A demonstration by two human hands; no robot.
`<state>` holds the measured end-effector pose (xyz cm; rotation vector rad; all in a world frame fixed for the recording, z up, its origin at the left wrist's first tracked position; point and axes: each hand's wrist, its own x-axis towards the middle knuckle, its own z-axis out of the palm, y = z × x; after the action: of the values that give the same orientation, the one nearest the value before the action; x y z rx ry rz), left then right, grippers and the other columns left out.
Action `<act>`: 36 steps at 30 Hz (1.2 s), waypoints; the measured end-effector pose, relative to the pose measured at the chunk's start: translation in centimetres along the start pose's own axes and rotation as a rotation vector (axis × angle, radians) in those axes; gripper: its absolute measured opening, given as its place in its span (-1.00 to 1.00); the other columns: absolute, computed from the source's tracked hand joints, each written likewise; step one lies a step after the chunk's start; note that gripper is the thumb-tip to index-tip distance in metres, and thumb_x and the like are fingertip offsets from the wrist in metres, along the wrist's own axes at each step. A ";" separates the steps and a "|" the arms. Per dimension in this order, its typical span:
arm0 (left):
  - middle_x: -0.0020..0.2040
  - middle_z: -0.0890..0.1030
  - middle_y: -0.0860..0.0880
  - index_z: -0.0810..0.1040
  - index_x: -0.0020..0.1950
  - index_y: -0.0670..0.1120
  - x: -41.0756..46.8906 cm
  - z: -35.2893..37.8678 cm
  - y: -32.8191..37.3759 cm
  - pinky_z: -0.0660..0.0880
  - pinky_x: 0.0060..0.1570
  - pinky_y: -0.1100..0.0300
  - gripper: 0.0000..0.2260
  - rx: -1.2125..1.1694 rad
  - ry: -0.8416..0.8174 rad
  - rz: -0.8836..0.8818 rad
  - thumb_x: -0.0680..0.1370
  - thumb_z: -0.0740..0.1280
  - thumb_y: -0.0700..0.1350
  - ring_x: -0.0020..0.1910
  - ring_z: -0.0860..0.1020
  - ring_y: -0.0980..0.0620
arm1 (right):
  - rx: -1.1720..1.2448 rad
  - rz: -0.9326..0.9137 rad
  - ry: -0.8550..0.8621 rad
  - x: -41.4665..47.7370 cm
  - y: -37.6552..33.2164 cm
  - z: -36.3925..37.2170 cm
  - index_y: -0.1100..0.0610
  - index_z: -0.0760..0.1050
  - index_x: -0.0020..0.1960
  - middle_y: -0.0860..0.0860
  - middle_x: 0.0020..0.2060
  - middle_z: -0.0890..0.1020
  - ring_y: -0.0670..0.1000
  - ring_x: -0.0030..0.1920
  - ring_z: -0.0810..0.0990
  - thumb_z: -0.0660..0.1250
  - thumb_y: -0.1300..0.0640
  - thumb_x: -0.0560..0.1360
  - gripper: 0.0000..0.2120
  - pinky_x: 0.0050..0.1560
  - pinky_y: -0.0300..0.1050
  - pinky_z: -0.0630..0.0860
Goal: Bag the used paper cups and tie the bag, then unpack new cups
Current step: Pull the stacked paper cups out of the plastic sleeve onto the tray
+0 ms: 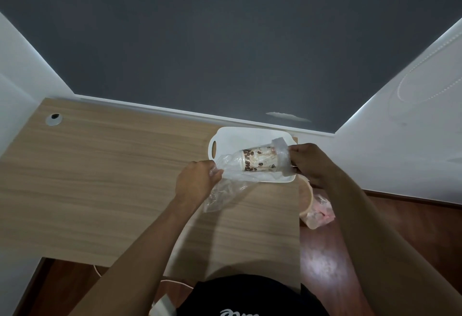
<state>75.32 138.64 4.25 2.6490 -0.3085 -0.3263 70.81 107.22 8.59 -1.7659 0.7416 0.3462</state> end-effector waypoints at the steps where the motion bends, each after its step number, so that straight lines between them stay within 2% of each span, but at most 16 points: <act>1: -0.13 0.68 -0.06 0.69 -0.01 -0.03 0.0 0.0 0.3 0.40 -0.14 0.09 -0.71 0.024 -0.004 -0.022 0.68 0.42 0.18 -0.02 0.67 -0.19 | 0.031 0.001 0.005 0.1 -0.1 0.3 0.56 0.49 0.04 0.19 -0.15 0.55 0.12 -0.11 0.56 0.34 0.16 0.49 -0.59 0.03 0.09 0.68; 3: -0.11 0.65 -0.10 0.68 0.01 -0.05 0.0 0.0 0.9 0.41 -0.13 0.08 -0.74 0.075 -0.014 -0.060 0.69 0.39 0.13 0.01 0.69 -0.22 | 0.061 0.015 0.050 0.1 -0.4 0.8 0.52 0.55 0.01 0.16 -0.18 0.55 0.12 -0.13 0.56 0.39 0.13 0.54 -0.62 0.03 0.04 0.69; 5: -0.03 0.69 -0.16 0.69 0.07 -0.08 0.0 0.0 1.5 0.47 -0.11 0.05 -0.75 0.135 -0.031 -0.084 0.69 0.37 0.08 0.04 0.70 -0.26 | 0.050 0.043 0.111 0.2 -0.6 1.4 0.32 0.65 -0.09 0.10 -0.20 0.58 0.11 -0.16 0.58 0.42 0.08 0.62 -0.71 -0.09 -0.05 0.64; 7: 0.04 0.72 -0.19 0.69 0.15 -0.10 0.0 0.0 2.0 0.54 -0.06 0.01 -0.75 0.177 -0.038 -0.099 0.68 0.36 0.05 0.06 0.70 -0.28 | 0.040 0.042 0.149 0.3 -0.8 2.1 0.17 0.67 -0.04 0.05 -0.15 0.61 0.09 -0.16 0.60 0.42 0.01 0.64 -0.76 -0.18 -0.11 0.60; 9: 0.07 0.73 -0.20 0.69 0.21 -0.10 0.1 0.0 2.4 0.58 -0.03 0.00 -0.75 0.199 -0.043 -0.105 0.67 0.36 0.03 0.07 0.71 -0.28 | 0.042 0.028 0.172 0.2 -0.9 2.7 0.18 0.67 -0.09 0.06 -0.16 0.62 0.10 -0.13 0.64 0.42 -0.02 0.63 -0.72 -0.11 -0.05 0.59; 12: 0.10 0.74 -0.17 0.71 0.24 -0.08 0.3 0.0 2.1 0.55 -0.05 0.02 -0.76 0.239 -0.068 -0.139 0.67 0.38 -0.01 0.09 0.73 -0.24 | 0.061 -0.004 0.243 0.1 -1.0 3.1 0.20 0.69 -0.06 0.13 -0.16 0.70 0.20 -0.06 0.72 0.48 -0.11 0.56 -0.66 0.06 0.15 0.71; 15: 0.07 0.74 -0.17 0.71 0.17 -0.14 0.3 -0.2 0.8 0.55 -0.08 0.02 -0.75 0.203 -0.089 -0.169 0.67 0.37 0.01 0.06 0.73 -0.23 | 0.145 -0.033 0.272 0.1 -1.1 1.9 0.12 0.68 0.08 0.09 -0.02 0.78 0.21 0.10 0.77 0.45 -0.05 0.61 -0.77 0.20 0.25 0.74; 18: -0.06 0.72 -0.20 0.64 -0.04 -0.14 0.7 0.1 -0.3 0.46 -0.14 0.04 -0.74 0.058 -0.095 -0.185 0.71 0.29 -0.01 -0.01 0.70 -0.28 | 0.236 0.015 0.170 0.0 -0.9 0.8 0.14 0.65 0.31 0.08 0.12 0.78 0.11 0.18 0.76 0.48 -0.06 0.62 -0.64 0.29 0.19 0.70; 21: -0.21 0.69 -0.13 0.58 -0.17 -0.14 1.2 0.6 -0.3 0.57 -0.18 0.03 -0.66 -0.127 -0.155 -0.265 0.73 0.25 -0.01 -0.14 0.70 -0.27 | 0.425 0.000 0.131 -0.4 -0.5 0.7 0.19 0.67 0.30 0.12 0.11 0.80 0.08 0.19 0.75 0.52 -0.04 0.62 -0.62 0.30 0.15 0.68; 23: -0.19 0.77 -0.10 0.73 -0.08 -0.16 1.6 1.4 -0.4 0.68 -0.24 0.04 -0.66 -0.387 -0.226 -0.393 0.73 0.29 -0.01 -0.23 0.74 -0.20 | 0.565 -0.003 0.071 -0.9 -0.2 1.0 0.23 0.65 0.32 0.14 0.14 0.80 0.12 0.26 0.75 0.53 0.00 0.62 -0.61 0.32 0.16 0.67; 26: -0.15 0.81 0.00 0.84 0.01 -0.05 1.4 2.6 -0.5 0.61 -0.15 0.02 -0.73 -0.786 -0.298 -0.566 0.71 0.41 0.06 -0.23 0.72 -0.07 | 0.707 0.010 -0.080 -1.1 0.7 1.5 0.25 0.57 0.45 0.18 0.28 0.75 0.18 0.39 0.69 0.50 0.06 0.64 -0.55 0.43 0.28 0.59; 29: -0.12 0.78 -0.03 0.82 0.05 -0.11 1.1 3.1 -0.3 0.52 -0.31 0.16 -0.76 -0.871 -0.333 -0.644 0.73 0.40 -0.03 -0.30 0.66 -0.01 | 0.801 -0.006 -0.174 -1.5 1.4 2.1 0.23 0.56 0.48 0.18 0.38 0.70 0.19 0.43 0.66 0.43 0.08 0.69 -0.58 0.45 0.33 0.56; 31: -0.11 0.81 -0.13 0.81 0.10 -0.19 1.1 3.3 -0.1 0.53 -0.26 0.12 -0.75 -0.925 -0.331 -0.672 0.71 0.38 -0.08 -0.34 0.63 -0.07 | 0.858 -0.006 -0.214 -1.7 1.7 2.5 0.22 0.56 0.47 0.17 0.39 0.69 0.17 0.42 0.67 0.40 0.10 0.71 -0.62 0.41 0.33 0.59; 33: -0.03 0.84 -0.14 0.81 0.13 -0.15 1.2 3.5 0.4 0.58 -0.14 0.00 -0.75 -1.021 -0.305 -0.685 0.72 0.41 -0.02 -0.31 0.65 -0.13 | 0.823 0.038 -0.216 -1.6 2.2 3.3 0.25 0.57 0.45 0.18 0.39 0.69 0.19 0.41 0.67 0.42 0.15 0.69 -0.63 0.36 0.30 0.63; 34: 0.00 0.85 -0.13 0.82 0.11 -0.11 1.3 3.5 0.7 0.58 -0.20 0.02 -0.76 -1.058 -0.287 -0.668 0.72 0.43 0.02 -0.28 0.67 -0.15 | 0.788 0.060 -0.218 -1.4 2.5 3.8 0.30 0.55 0.47 0.20 0.40 0.68 0.21 0.42 0.66 0.43 0.17 0.67 -0.60 0.33 0.27 0.66; 36: 0.03 0.83 -0.21 0.83 0.08 -0.06 1.6 3.5 1.5 0.43 -0.31 0.09 -0.73 -1.050 -0.268 -0.594 0.68 0.45 0.11 -0.17 0.64 -0.18 | 0.736 0.093 -0.232 -1.3 2.9 4.9 0.32 0.49 0.51 0.20 0.40 0.68 0.23 0.43 0.66 0.46 0.19 0.65 -0.53 0.32 0.25 0.68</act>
<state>75.60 135.48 1.59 1.5892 0.4758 -0.7731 68.64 111.74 5.61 -0.9828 0.6698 0.2842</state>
